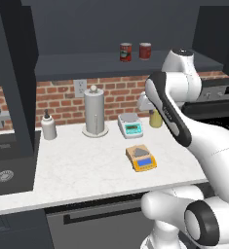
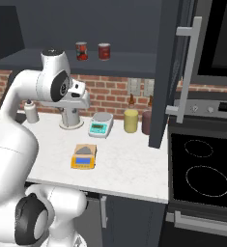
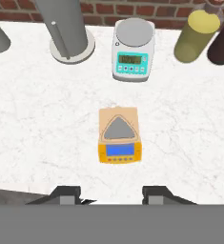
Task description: Pick the canned food and place it on the digital scale for weighing, and close the cabinet.
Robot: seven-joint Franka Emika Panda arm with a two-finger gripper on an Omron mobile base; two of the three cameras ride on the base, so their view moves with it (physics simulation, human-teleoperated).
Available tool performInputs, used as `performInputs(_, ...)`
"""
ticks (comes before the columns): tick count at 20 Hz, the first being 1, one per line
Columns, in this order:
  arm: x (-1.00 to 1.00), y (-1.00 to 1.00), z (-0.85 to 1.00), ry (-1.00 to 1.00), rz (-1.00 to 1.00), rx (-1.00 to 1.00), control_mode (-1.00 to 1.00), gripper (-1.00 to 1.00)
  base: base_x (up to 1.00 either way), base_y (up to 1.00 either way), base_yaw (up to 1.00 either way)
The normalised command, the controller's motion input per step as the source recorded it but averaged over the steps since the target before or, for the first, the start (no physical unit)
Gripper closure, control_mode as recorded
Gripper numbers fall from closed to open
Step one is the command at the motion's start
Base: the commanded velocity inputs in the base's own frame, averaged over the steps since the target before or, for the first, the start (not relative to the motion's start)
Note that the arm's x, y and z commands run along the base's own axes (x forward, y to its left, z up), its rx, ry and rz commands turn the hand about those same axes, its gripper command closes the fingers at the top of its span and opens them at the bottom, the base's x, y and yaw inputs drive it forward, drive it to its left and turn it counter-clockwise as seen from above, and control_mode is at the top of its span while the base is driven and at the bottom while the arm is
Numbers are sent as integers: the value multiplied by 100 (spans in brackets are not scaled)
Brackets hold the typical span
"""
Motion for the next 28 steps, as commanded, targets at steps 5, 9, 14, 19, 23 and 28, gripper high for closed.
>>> performInputs(5, -35, 0, 0, 0, 0, 0, -100, -100, 0, 0, 0)
performInputs(9, -58, 0, 5, -13, 0, 0, -100, -100, 0, 0, 0)
performInputs(14, -37, 0, 35, -37, 0, 4, -100, -100, 0, 0, 0)
performInputs(19, -9, 0, 63, -39, 0, 1, -100, -100, 0, 0, 0)
performInputs(23, 0, 0, 67, -27, 0, 1, -100, -100, 0, 0, 0)
performInputs(28, 0, 0, 62, -13, 0, 0, -100, -100, 0, 0, 0)
